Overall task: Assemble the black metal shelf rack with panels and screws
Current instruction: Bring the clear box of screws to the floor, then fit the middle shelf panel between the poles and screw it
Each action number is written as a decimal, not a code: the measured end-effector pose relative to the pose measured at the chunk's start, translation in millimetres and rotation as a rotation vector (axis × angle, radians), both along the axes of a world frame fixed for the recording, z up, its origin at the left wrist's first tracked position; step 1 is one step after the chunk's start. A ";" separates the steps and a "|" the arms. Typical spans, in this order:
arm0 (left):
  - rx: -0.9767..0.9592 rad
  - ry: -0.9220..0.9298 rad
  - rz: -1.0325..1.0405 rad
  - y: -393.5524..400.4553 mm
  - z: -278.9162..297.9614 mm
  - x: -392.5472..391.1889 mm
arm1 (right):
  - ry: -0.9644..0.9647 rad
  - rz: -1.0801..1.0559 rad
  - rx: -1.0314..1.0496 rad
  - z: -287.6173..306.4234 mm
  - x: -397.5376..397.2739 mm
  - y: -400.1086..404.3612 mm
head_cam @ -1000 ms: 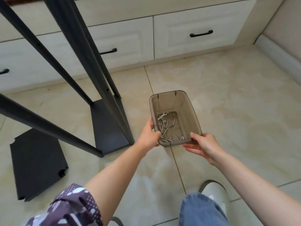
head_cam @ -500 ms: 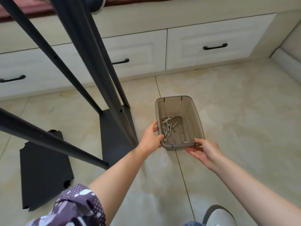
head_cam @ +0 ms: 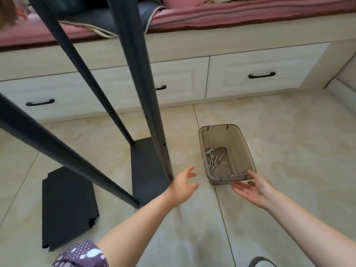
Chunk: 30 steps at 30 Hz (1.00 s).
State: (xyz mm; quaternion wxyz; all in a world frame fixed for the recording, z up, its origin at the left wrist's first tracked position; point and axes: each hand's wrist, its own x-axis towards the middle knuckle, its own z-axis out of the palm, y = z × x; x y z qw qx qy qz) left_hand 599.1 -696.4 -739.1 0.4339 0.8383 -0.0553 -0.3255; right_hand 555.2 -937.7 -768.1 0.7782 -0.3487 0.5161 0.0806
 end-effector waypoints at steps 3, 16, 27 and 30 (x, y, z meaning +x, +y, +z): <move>-0.001 0.027 0.011 26.5 13.2 -10.6 | 0.053 0.069 0.002 14.1 -6.6 13.8; 0.163 -0.023 0.226 144.5 91.0 -80.2 | -0.285 0.609 -0.456 147.0 -29.7 129.1; -0.092 -0.430 0.590 196.9 191.6 -64.5 | -0.691 0.854 -1.038 236.7 -17.5 174.6; -0.206 -0.515 0.613 184.9 209.5 -58.9 | -0.751 0.820 -1.004 247.4 -21.7 181.8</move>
